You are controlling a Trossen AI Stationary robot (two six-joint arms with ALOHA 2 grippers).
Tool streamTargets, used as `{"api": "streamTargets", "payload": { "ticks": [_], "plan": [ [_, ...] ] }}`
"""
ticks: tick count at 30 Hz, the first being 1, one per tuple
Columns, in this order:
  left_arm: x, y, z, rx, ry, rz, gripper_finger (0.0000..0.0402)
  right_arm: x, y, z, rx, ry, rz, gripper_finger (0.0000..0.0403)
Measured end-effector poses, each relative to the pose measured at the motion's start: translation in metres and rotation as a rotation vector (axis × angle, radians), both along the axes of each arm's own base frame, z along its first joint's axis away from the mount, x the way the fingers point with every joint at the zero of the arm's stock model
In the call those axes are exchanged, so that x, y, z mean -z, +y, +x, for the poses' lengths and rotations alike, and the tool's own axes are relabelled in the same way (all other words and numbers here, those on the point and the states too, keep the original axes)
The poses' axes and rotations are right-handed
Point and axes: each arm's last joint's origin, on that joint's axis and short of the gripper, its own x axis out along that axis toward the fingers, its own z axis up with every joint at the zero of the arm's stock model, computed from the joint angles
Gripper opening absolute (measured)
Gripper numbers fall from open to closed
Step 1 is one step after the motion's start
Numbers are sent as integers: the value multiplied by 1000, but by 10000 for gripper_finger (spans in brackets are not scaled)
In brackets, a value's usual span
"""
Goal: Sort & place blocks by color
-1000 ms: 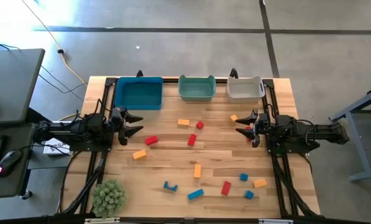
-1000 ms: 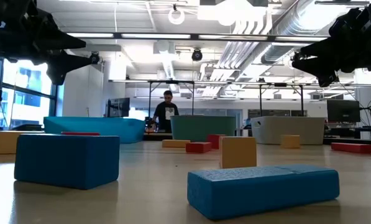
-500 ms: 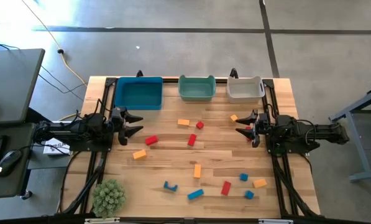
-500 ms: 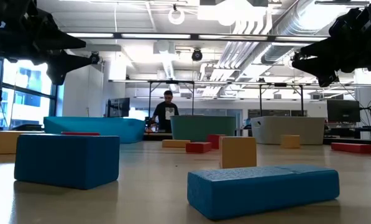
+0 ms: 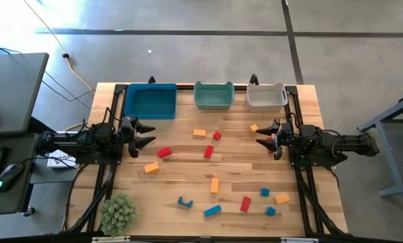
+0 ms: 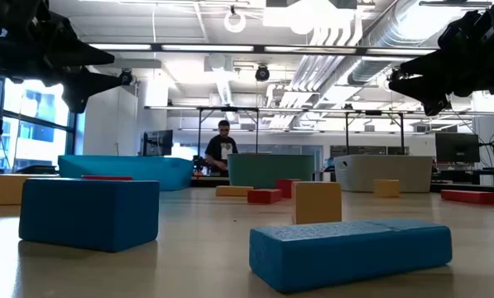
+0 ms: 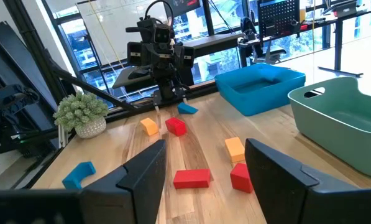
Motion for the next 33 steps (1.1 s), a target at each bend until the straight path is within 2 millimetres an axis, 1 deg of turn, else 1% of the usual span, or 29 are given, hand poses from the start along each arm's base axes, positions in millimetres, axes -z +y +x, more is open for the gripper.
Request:
{"api": "streamTargets", "payload": {
  "ticks": [13, 21, 24, 28, 33],
  "plan": [
    [0, 0, 0, -1, -2, -6, 231, 0, 0, 0, 0, 0, 0, 207],
    [-1, 0, 0, -5, -46, -119, 231, 0, 0, 0, 0, 0, 0, 207],
    [-10, 0, -2, -15, -74, -120, 231, 0, 0, 0, 0, 0, 0, 207],
    [-32, 2, -5, -79, -118, -106, 231, 0, 0, 0, 0, 0, 0, 207],
    [-57, 4, -6, -171, -66, -40, 231, 0, 0, 0, 0, 0, 0, 207]
  ]
}}
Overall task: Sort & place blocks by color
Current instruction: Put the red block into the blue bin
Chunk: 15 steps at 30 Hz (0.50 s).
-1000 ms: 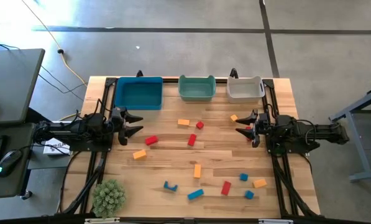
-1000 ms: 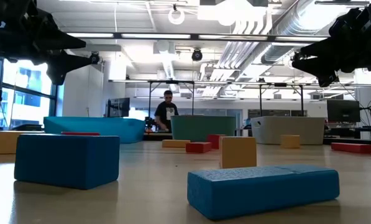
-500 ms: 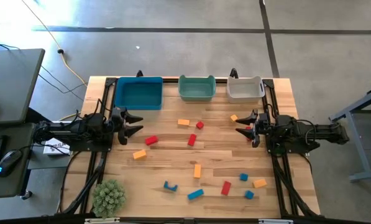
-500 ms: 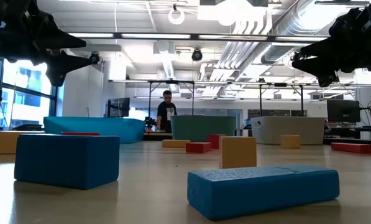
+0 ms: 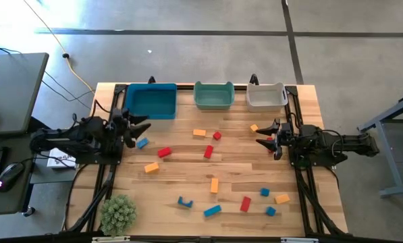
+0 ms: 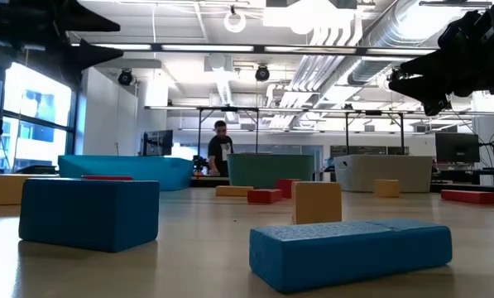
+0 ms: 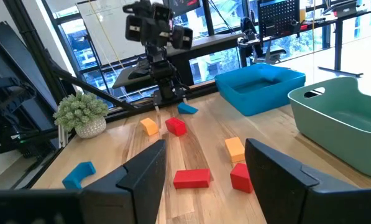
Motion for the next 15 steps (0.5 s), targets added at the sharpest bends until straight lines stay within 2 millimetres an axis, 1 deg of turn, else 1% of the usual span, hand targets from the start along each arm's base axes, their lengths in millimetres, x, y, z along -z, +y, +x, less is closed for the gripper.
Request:
{"api": "streamTargets", "payload": {
  "ticks": [7, 15],
  "plan": [
    [-25, 3, 12, -45, 187, -14, 231, 0, 0, 0, 0, 0, 0, 207],
    [-41, 6, 36, -55, 396, -77, 231, 0, 0, 0, -1, -1, 0, 207]
  ]
}}
